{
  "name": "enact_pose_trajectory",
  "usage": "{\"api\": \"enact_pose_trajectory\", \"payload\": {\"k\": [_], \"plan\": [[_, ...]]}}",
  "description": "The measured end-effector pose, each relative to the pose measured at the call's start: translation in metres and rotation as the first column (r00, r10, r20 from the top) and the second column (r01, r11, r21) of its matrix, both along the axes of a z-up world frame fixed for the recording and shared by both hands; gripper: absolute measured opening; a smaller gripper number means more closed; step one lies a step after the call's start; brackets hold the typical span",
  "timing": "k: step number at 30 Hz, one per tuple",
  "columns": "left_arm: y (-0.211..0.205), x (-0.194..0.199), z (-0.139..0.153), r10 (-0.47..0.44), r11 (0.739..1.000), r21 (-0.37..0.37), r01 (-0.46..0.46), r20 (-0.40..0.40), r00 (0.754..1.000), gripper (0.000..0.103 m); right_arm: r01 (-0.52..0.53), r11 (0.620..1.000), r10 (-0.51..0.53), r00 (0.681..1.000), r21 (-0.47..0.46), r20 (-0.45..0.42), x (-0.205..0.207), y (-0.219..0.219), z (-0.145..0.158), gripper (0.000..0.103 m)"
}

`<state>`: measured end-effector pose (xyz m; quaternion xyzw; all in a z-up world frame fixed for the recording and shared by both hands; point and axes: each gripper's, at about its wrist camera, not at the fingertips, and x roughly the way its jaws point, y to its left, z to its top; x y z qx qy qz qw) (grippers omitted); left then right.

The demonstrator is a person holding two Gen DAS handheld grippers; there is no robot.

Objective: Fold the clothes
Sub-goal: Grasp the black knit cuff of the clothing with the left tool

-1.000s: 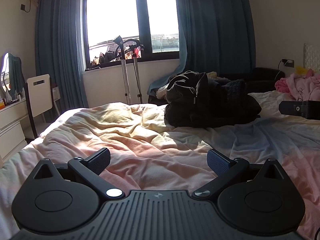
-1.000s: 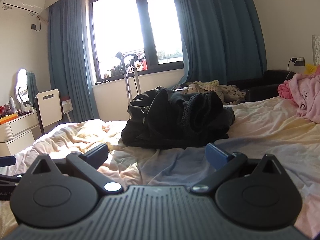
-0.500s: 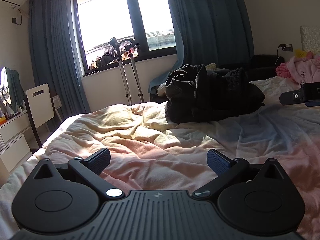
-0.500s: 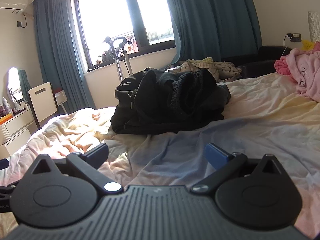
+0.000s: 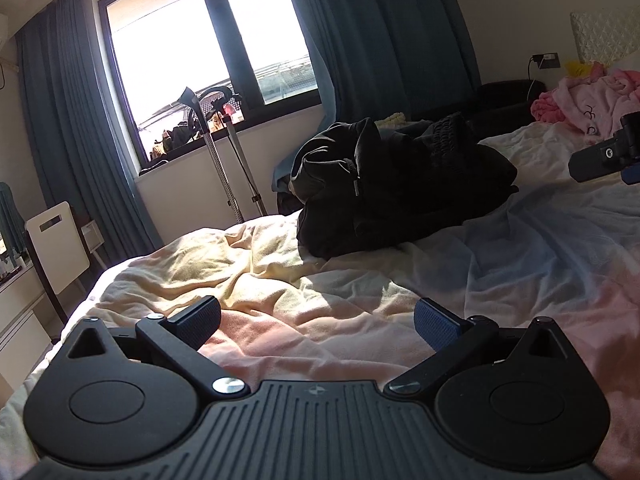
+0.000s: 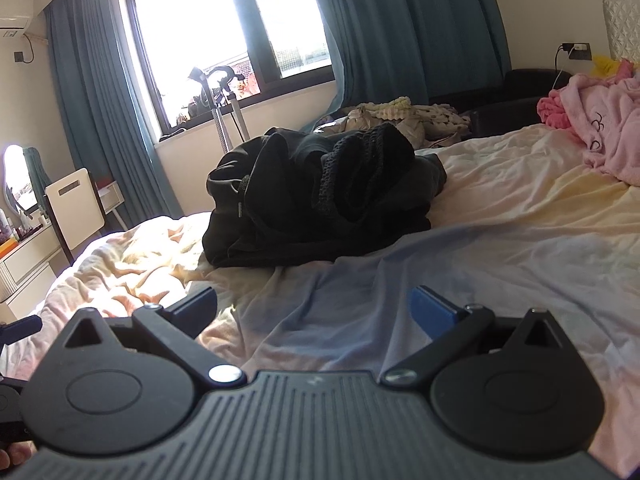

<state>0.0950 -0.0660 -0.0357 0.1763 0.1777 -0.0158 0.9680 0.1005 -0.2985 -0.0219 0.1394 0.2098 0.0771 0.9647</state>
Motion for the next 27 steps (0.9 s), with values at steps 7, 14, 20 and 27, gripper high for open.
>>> {"api": "enact_pose_trajectory", "payload": {"k": [7,14,20,27], "plan": [[-0.049,0.075,0.0,-0.082,0.996,0.018,0.082,0.008,0.997,0.103,0.046,0.999,-0.046,0.999,0.016,-0.005,0.001,-0.012,-0.002,0.103],[-0.105,0.156,0.003,-0.138,0.99,-0.033,0.139,0.008,0.99,0.103,0.118,0.993,-0.117,0.993,0.023,-0.013,0.007,-0.027,-0.013,0.103],[-0.159,0.209,-0.013,-0.204,0.978,-0.03,0.205,0.019,0.979,0.099,0.158,0.985,-0.156,0.987,0.074,-0.038,0.015,-0.04,-0.026,0.103],[-0.184,0.272,-0.027,-0.074,0.992,-0.105,0.07,-0.03,0.997,0.033,0.138,0.987,-0.131,0.987,0.081,-0.09,0.031,-0.037,-0.051,0.103]]}}
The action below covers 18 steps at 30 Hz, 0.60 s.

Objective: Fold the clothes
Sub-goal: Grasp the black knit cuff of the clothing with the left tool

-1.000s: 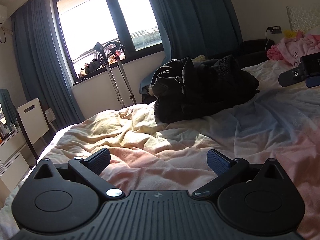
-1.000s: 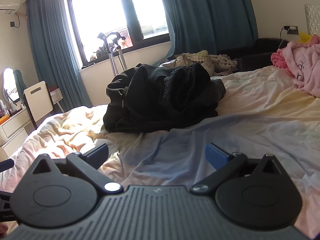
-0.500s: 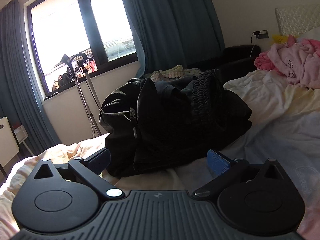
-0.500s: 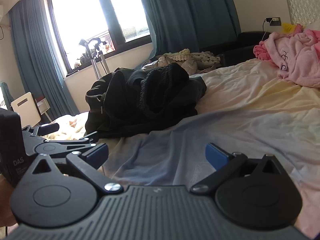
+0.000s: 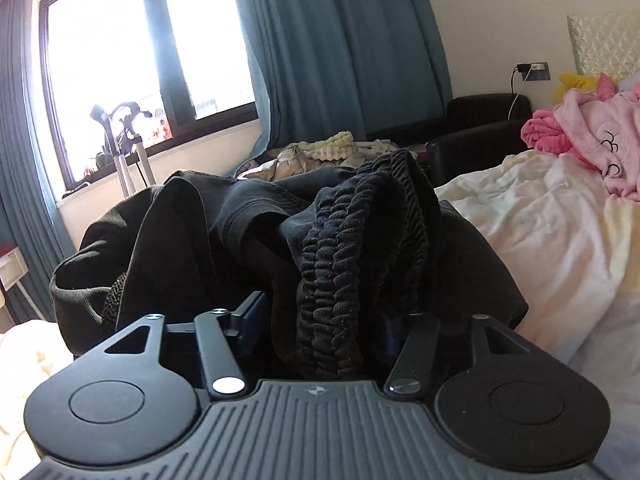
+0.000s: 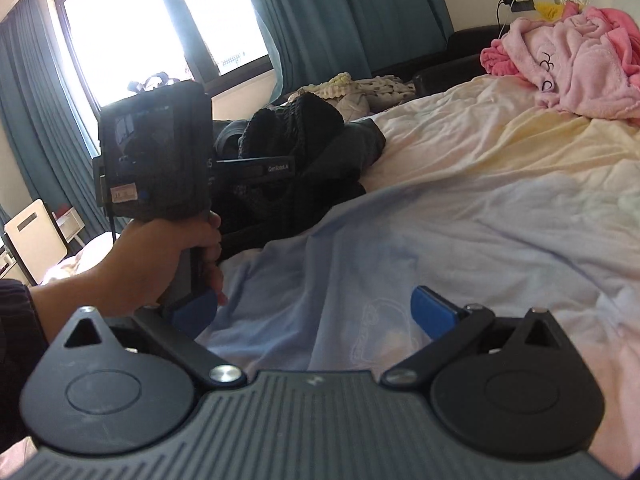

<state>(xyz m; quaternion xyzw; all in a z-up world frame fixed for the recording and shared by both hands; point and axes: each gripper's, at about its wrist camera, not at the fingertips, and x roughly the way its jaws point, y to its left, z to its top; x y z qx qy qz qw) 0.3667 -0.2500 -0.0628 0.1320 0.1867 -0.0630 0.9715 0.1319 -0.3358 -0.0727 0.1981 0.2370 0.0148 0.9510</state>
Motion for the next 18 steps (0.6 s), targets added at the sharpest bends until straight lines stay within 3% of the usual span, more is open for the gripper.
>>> {"api": "enact_pose_trajectory", "payload": {"k": [1,5,8,13,18], "plan": [[0.005,0.004,0.002,0.025,0.999,-0.041,-0.026,-0.018,1.0,0.019,-0.002,1.0,0.002,1.0,-0.002,-0.003,0.002,0.0,-0.003,0.103],[0.032,-0.014,0.026,0.035,0.982,-0.185,-0.032,0.015,0.999,0.017,-0.006,1.0,0.006,1.0,-0.007,-0.011,0.007,0.0,-0.009,0.103],[0.051,-0.046,0.055,-0.01,0.981,-0.194,0.029,0.102,0.995,0.017,-0.008,1.0,0.008,1.0,-0.028,0.003,0.006,0.002,-0.007,0.103],[0.108,-0.104,0.111,-0.038,0.964,-0.253,0.075,0.145,0.989,0.017,0.001,0.996,0.003,0.999,-0.09,0.05,-0.005,0.009,0.004,0.103],[0.172,-0.182,0.142,-0.046,0.948,-0.307,0.089,0.144,0.989,0.017,-0.024,0.992,0.034,0.996,-0.121,0.083,-0.017,0.019,0.015,0.103]]}}
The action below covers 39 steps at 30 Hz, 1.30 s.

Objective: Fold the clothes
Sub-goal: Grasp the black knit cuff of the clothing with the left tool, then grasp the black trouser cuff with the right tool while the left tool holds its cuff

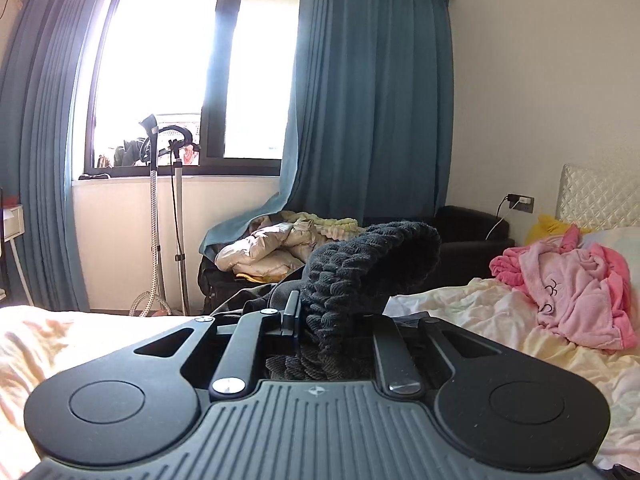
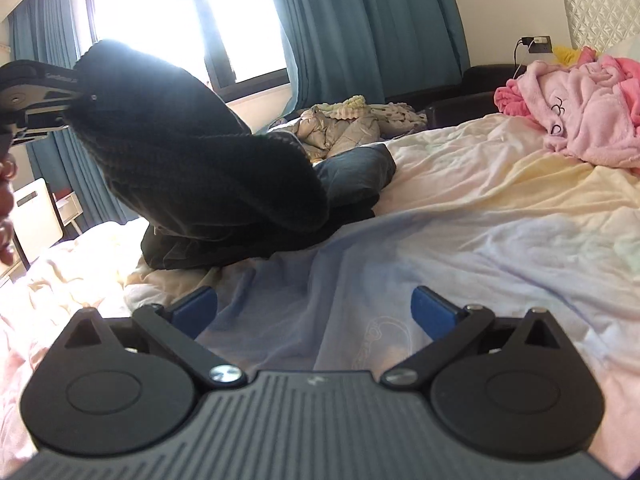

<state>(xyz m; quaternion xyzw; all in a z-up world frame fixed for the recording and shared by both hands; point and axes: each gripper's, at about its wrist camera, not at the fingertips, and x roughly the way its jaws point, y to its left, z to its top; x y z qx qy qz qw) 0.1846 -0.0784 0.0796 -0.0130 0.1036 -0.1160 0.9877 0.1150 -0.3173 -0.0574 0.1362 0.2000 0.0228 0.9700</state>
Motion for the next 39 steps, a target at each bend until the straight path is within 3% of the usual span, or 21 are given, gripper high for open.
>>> {"api": "enact_pose_trajectory", "payload": {"k": [4,9,12,15,18,19,23,25,26,28,29,32,33,34,36,39], "plan": [[0.056,-0.066,0.005,0.018,0.998,-0.062,-0.019,-0.012,1.0,0.016,-0.038,0.999,0.039,0.999,-0.027,0.027,-0.013,0.012,0.009,0.103],[0.12,-0.119,-0.035,0.08,0.989,-0.111,-0.095,-0.134,0.988,0.017,-0.177,0.984,0.177,0.984,-0.009,0.002,-0.026,0.033,0.005,0.103],[0.153,-0.126,-0.065,0.122,0.981,-0.122,-0.154,-0.233,0.965,0.017,-0.28,0.96,0.28,0.96,-0.01,-0.034,-0.032,0.052,-0.003,0.103],[0.187,-0.114,-0.085,0.149,0.957,-0.175,-0.232,-0.39,0.909,0.018,-0.341,0.934,0.337,0.94,-0.11,-0.053,-0.039,0.08,-0.008,0.103],[0.201,-0.111,-0.089,0.17,0.958,-0.141,-0.251,-0.43,0.887,0.022,-0.398,0.894,0.393,0.917,-0.207,-0.065,-0.044,0.104,-0.011,0.103],[0.202,-0.112,-0.09,0.169,0.959,-0.138,-0.246,-0.421,0.891,0.024,-0.411,0.884,0.406,0.911,-0.222,-0.071,-0.045,0.109,-0.011,0.103],[0.21,-0.121,-0.087,0.139,0.959,-0.161,-0.232,-0.446,0.884,0.051,-0.409,0.878,0.394,0.913,-0.248,-0.111,-0.042,0.118,-0.018,0.102],[0.212,-0.131,-0.081,0.121,0.962,-0.171,-0.214,-0.434,0.893,0.056,-0.402,0.884,0.382,0.915,-0.239,-0.129,-0.037,0.119,-0.023,0.095],[0.212,-0.136,-0.077,0.12,0.968,-0.155,-0.2,-0.414,0.902,0.06,-0.392,0.89,0.37,0.919,-0.233,-0.136,-0.034,0.118,-0.025,0.091],[0.211,-0.149,-0.068,0.133,0.978,-0.107,-0.181,-0.35,0.927,0.069,-0.372,0.902,0.345,0.926,-0.22,-0.15,-0.027,0.117,-0.029,0.07],[0.21,-0.153,-0.065,0.144,0.981,-0.077,-0.177,-0.323,0.935,0.072,-0.364,0.909,0.337,0.929,-0.202,-0.156,-0.024,0.115,-0.031,0.066],[0.2,-0.156,-0.062,0.133,0.991,0.027,-0.13,-0.274,0.952,0.072,-0.343,0.931,0.32,0.932,-0.128,-0.169,-0.015,0.109,-0.034,0.054],[0.194,-0.155,-0.064,0.137,0.989,0.08,-0.12,-0.254,0.958,0.072,-0.333,0.936,0.313,0.935,-0.109,-0.167,-0.014,0.107,-0.033,0.043],[0.185,-0.153,-0.067,0.159,0.978,0.172,-0.121,-0.224,0.962,0.073,-0.324,0.942,0.307,0.938,-0.092,-0.16,-0.014,0.106,-0.032,0.031],[0.168,-0.149,-0.076,0.211,0.928,0.345,-0.14,-0.178,0.961,0.073,-0.3,0.947,0.286,0.95,-0.116,-0.126,-0.018,0.106,-0.025,0.014],[0.163,-0.141,-0.086,0.221,0.91,0.391,-0.138,-0.176,0.959,0.073,-0.255,0.959,0.249,0.967,-0.121,-0.063,-0.024,0.102,-0.012,0.011]]}}
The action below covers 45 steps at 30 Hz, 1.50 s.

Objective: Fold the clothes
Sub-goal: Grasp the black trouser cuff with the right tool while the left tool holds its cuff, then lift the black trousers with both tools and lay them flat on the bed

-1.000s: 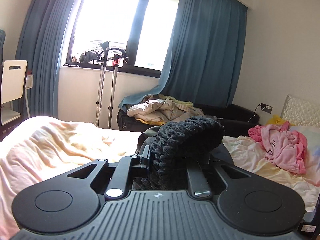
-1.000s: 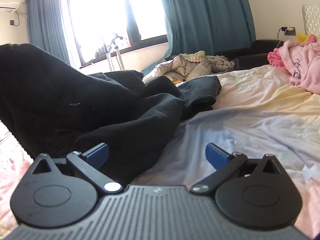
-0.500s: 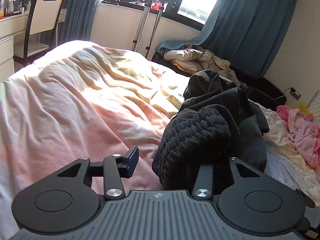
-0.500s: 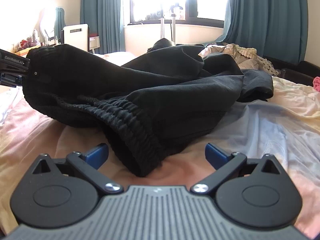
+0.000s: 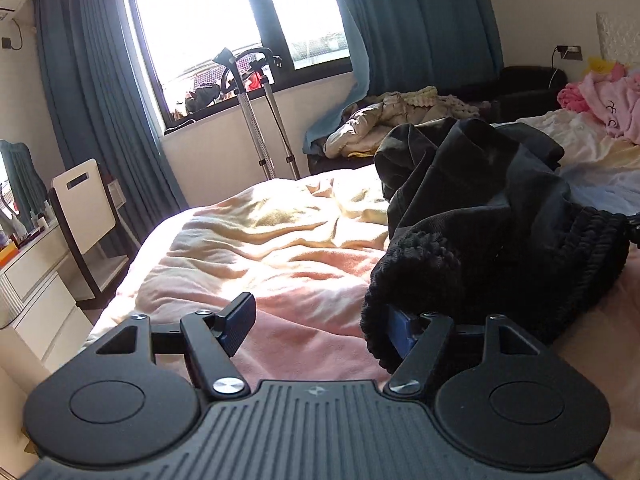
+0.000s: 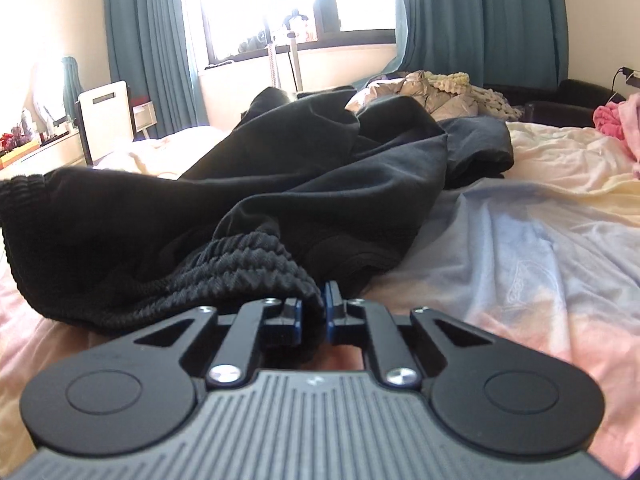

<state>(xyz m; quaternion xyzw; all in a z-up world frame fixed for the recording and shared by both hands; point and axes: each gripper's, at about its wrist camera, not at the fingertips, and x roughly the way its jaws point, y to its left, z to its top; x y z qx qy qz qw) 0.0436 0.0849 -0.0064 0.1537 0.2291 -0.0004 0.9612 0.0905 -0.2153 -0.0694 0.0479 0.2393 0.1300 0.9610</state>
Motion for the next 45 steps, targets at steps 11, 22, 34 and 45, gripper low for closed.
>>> {"api": "enact_pose_trajectory", "payload": {"k": [11,22,34,45], "plan": [[-0.014,0.019,0.004,0.029,0.988,-0.153,-0.001,0.177,0.984,0.073,0.014,0.999,-0.021,0.985,-0.041,-0.169,0.017,0.0,-0.027,0.028],[0.028,0.047,0.048,0.132,0.845,-0.535,0.005,0.219,0.967,0.01,-0.018,0.999,0.019,0.999,0.034,-0.032,-0.02,0.006,-0.004,0.011],[0.19,0.081,0.179,0.306,0.827,-0.554,-0.097,0.299,0.904,0.009,-0.422,0.904,0.396,0.885,0.064,0.246,-0.092,0.173,0.092,0.011],[0.325,0.181,0.061,0.502,0.806,-0.407,-0.429,0.089,0.86,0.009,-0.6,0.799,0.595,0.798,0.034,0.102,-0.032,0.365,0.043,0.013]]}}
